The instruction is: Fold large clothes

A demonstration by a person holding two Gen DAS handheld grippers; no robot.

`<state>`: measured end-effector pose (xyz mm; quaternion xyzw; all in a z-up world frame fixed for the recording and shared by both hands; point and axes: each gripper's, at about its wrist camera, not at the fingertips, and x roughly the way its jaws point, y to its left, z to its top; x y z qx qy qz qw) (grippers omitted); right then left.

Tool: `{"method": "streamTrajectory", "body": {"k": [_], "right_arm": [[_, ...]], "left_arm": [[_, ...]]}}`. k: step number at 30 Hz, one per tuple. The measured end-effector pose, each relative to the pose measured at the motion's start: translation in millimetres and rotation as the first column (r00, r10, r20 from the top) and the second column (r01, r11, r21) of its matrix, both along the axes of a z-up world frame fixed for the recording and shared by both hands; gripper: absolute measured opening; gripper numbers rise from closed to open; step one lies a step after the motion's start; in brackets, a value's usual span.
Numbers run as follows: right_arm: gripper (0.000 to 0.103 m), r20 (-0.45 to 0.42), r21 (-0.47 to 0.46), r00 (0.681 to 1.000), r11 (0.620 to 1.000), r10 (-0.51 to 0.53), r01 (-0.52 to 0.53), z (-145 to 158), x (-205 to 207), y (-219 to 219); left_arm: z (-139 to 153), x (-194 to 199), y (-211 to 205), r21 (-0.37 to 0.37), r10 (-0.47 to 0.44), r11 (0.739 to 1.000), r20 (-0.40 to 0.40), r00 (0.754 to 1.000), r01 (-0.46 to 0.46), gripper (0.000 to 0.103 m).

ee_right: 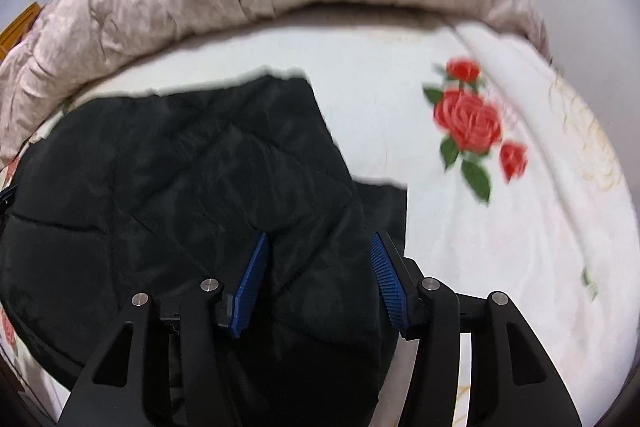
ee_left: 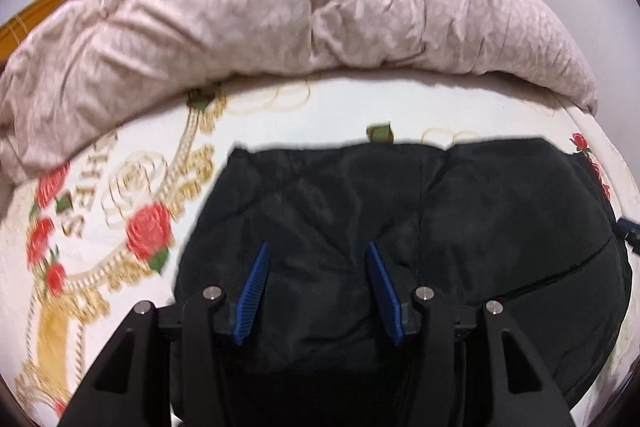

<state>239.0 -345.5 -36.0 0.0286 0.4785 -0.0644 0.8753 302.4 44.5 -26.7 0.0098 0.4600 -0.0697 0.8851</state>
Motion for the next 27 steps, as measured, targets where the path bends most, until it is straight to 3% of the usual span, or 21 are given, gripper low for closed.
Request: {"method": "streamTrajectory", "body": {"k": [3, 8, 12, 17, 21, 27], "right_arm": [[0.054, 0.01, 0.0, 1.0, 1.0, 0.03, -0.03, 7, 16, 6], [0.054, -0.074, -0.019, 0.996, 0.999, 0.047, -0.049, -28, 38, 6], [0.054, -0.035, -0.016, 0.999, 0.999, 0.03, -0.03, -17, 27, 4], [0.057, 0.041, -0.002, 0.998, 0.998, 0.056, -0.056, 5, -17, -3], [0.064, 0.012, 0.024, 0.999, 0.999, 0.046, -0.047, -11, -39, -11], [0.072, -0.034, 0.122, 0.999, 0.992, 0.01, -0.006, -38, -36, -27]], "left_arm": [[0, 14, 13, 0.033, 0.026, 0.999, 0.01, 1.0, -0.026, 0.053], [-37, 31, 35, 0.014, 0.083, 0.996, -0.066, 0.994, -0.082, 0.058], [-29, 23, 36, 0.004, 0.093, 0.996, -0.041, 0.995, -0.093, 0.056], [-2, -17, 61, -0.038, 0.105, 0.994, 0.036, 0.994, -0.104, 0.056], [-21, -45, 92, -0.047, 0.164, 0.985, -0.014, 0.986, -0.165, 0.057], [-47, -44, 99, -0.098, 0.203, 0.973, -0.061, 0.977, -0.209, 0.059]]}}
